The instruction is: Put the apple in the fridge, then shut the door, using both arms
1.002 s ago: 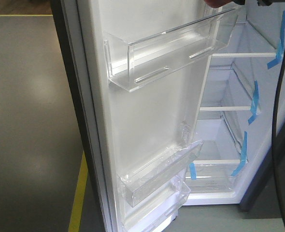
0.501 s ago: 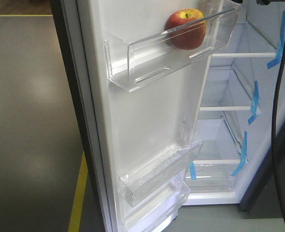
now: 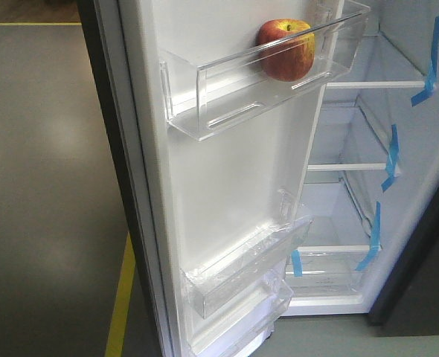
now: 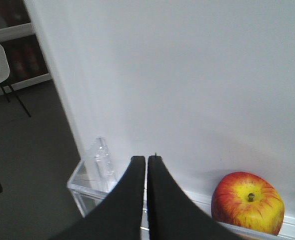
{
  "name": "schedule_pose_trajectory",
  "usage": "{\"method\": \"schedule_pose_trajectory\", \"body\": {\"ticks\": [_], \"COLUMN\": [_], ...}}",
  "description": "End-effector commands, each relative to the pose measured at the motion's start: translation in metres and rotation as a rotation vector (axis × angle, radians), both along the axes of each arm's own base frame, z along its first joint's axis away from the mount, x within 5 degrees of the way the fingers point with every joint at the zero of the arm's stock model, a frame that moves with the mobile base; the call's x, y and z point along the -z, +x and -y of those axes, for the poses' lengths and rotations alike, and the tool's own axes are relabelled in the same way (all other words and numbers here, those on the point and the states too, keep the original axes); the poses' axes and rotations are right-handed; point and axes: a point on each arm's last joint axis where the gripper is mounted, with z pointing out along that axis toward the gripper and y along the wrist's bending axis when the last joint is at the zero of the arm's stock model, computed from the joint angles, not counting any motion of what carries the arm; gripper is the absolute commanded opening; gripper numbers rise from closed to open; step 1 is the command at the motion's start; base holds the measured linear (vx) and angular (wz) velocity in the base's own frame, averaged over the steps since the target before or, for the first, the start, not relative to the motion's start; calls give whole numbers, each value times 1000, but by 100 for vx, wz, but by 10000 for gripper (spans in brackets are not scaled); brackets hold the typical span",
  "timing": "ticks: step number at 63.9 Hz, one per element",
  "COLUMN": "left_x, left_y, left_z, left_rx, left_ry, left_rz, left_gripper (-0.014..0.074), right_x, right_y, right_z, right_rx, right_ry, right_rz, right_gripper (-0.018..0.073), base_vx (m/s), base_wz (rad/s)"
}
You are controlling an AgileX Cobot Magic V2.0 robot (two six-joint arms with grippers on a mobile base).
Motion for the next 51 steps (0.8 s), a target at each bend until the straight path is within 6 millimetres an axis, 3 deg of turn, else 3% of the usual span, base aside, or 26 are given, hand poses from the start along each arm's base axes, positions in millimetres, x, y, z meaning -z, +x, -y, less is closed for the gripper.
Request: {"method": "schedule_pose_trajectory", "body": {"ticks": [1, 7, 15, 23, 29, 39, 51], "left_x": [-2, -4, -7, -13, -21, -35, -47], "left_y": [1, 1, 1, 0, -1, -5, -10], "left_z": [2, 3, 4, 6, 8, 8, 7], "left_rx": [26, 31, 44, 63, 88, 132, 171], "left_ry": [-11, -13, -12, -16, -76, -370, -444], "left_rz": [80, 99, 142, 205, 290, 429, 558], "left_gripper": [-6, -6, -6, -6, -6, -6, -6], "right_x": [-27, -25, -7, 28, 58, 112, 141], "right_y": [-55, -92, -138, -190, -217, -237, -254], "right_z": [-5, -3, -1, 2, 5, 12, 20], "right_rx": [-13, 59, 160, 289, 370, 484, 614], "right_ry": [-1, -47, -64, -39, 14, -16, 4], "right_rz": [100, 146, 190, 242, 224, 114, 50], "right_gripper": [-5, -5, -5, -5, -5, -5, -5], "base_vx": [0, 0, 0, 0, 0, 0, 0], "base_wz": [0, 0, 0, 0, 0, 0, 0]}}
